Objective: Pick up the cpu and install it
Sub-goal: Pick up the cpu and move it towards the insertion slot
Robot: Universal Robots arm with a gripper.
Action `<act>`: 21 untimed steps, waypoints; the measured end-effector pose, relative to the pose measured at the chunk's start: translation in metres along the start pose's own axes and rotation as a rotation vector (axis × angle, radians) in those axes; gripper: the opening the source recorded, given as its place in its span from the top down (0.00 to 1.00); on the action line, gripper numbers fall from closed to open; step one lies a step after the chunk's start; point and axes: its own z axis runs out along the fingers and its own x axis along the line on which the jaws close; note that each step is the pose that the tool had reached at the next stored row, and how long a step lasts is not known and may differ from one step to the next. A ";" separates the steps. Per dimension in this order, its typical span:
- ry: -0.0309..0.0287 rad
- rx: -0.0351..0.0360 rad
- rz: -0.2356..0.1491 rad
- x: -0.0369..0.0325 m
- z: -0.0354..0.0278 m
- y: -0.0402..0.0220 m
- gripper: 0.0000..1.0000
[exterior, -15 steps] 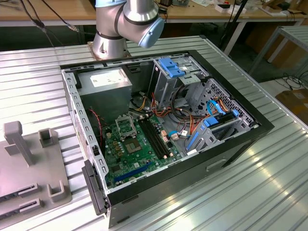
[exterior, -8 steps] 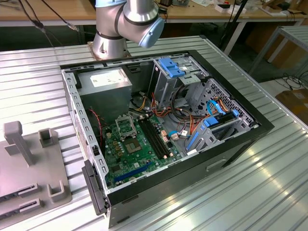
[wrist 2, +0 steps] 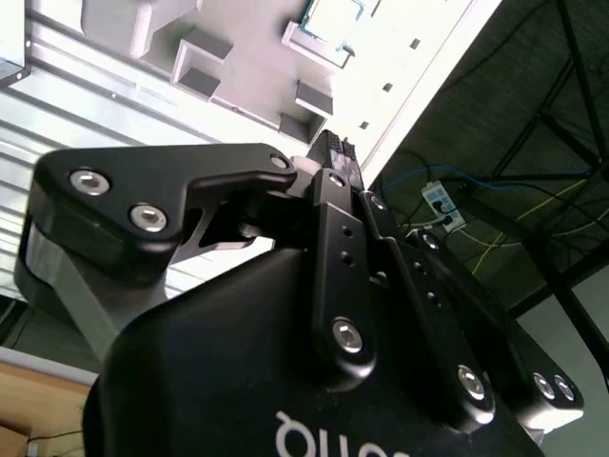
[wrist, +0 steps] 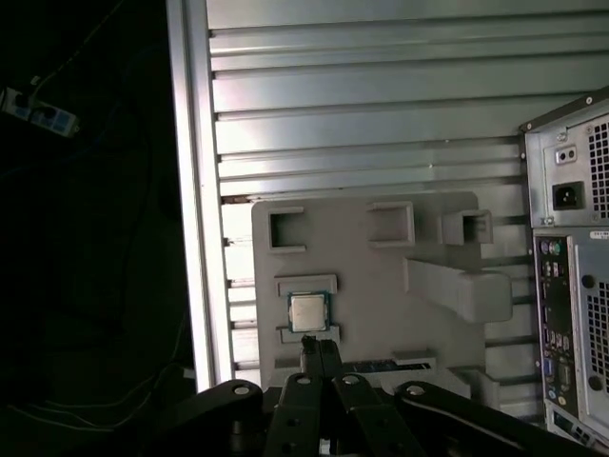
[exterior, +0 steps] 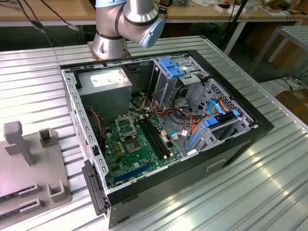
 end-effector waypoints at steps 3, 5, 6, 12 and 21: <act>0.0000 0.0000 0.000 0.0000 0.0001 0.0000 0.89; 0.0001 0.0000 0.000 0.0000 0.0001 0.0000 0.89; 0.0001 0.0000 0.000 0.0000 0.0001 -0.0001 0.89; 0.0004 0.0000 0.000 -0.0001 0.0040 -0.0026 0.89; 0.0106 0.0001 -0.035 0.0002 0.0253 -0.0060 0.46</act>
